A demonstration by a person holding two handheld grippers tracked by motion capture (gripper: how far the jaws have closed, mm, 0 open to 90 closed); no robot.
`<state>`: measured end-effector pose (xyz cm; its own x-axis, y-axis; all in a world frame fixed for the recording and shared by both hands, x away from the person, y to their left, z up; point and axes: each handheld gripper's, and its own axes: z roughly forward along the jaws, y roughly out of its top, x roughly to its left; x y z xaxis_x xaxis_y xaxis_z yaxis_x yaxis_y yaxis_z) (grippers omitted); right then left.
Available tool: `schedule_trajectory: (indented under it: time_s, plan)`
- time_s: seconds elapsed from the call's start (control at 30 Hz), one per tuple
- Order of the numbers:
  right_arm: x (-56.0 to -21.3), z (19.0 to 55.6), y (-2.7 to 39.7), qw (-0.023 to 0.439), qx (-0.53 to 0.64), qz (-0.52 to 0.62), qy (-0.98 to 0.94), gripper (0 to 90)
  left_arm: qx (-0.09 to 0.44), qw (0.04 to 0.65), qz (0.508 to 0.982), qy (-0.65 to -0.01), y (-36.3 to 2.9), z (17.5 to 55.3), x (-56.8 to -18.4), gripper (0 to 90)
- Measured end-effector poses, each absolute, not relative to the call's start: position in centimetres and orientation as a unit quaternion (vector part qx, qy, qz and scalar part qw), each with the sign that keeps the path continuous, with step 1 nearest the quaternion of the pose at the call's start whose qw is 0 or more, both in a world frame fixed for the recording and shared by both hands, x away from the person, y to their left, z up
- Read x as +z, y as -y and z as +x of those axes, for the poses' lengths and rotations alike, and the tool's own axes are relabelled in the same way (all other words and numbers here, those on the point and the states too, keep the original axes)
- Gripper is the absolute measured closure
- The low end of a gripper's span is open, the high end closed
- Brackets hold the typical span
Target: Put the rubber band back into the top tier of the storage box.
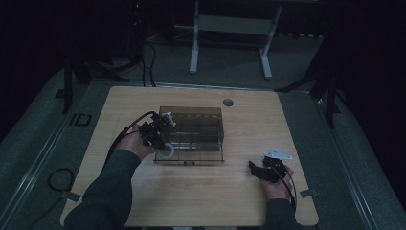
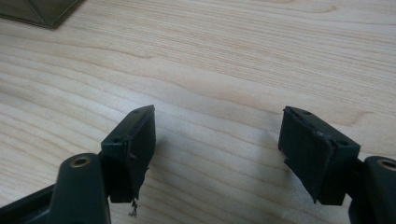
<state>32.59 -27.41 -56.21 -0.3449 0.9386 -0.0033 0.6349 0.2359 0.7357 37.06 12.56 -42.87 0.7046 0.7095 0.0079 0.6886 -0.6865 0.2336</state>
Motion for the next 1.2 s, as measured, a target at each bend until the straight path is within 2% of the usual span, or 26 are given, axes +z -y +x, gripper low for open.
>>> schedule_trajectory:
  time_s: [0.17, 0.8, 1.2]
  plan:
    - [-56.2, 32.6, 27.4, 0.231, 0.328, 0.523, -0.751, 27.3, 0.043, 0.109, 0.917, -0.382, -12.6, 37.3, -43.0, 80.6]
    - [-56.2, 32.6, 27.4, 0.231, 0.329, 0.524, -0.751, 27.3, 0.063, 0.135, 0.903, -0.402, -13.8, 36.8, -41.6, 59.3]
    - [-56.2, 32.6, 27.4, 0.231, 0.329, 0.523, -0.752, 27.2, 0.075, 0.152, 0.892, -0.420, -15.1, 36.0, -41.4, 57.1]
